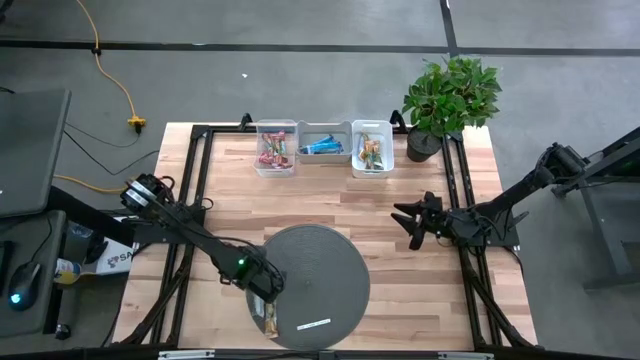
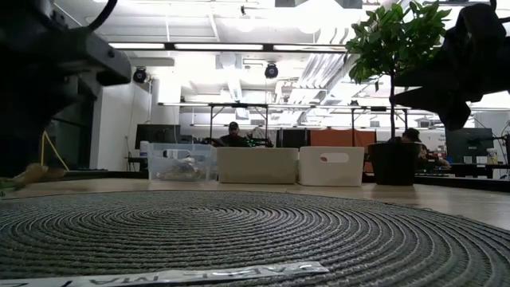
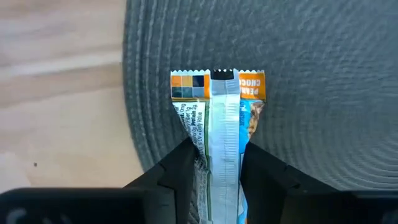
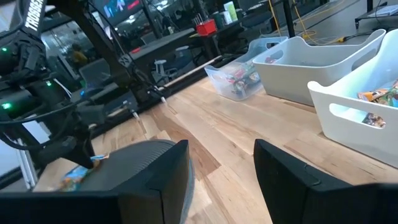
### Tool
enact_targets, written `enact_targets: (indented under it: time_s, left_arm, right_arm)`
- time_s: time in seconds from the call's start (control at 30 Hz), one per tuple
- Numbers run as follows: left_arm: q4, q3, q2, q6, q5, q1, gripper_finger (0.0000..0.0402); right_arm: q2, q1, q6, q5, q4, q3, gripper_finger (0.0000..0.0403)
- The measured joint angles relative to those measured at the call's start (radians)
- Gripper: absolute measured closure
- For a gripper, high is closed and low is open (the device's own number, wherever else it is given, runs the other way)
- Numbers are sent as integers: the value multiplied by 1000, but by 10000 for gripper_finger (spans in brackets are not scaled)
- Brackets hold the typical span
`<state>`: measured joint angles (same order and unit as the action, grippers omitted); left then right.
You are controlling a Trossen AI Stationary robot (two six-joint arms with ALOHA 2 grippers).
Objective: Pick and place Granola Bars by type
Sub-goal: Put the orange granola bar into the white bin
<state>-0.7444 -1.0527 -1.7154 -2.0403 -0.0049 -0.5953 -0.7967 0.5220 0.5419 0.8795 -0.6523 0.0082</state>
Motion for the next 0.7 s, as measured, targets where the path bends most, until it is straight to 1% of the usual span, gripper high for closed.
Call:
enact_targets:
  time_s: [0.23, 0.47, 0.6, 0.7]
  left_arm:
    - [-91, 0, 67, 15, -85, 0, 287]
    - [-94, 0, 100, 32, -169, 0, 287]
    - [-91, 0, 105, 32, -185, 0, 288]
    - [-83, 0, 105, 40, -185, 0, 300]
  right_arm:
    - [0, 0, 0, 3, -12, 0, 238]
    - [0, 0, 0, 3, -18, 0, 238]
    - [0, 0, 0, 3, -18, 0, 238]
    - [0, 0, 0, 3, -18, 0, 238]
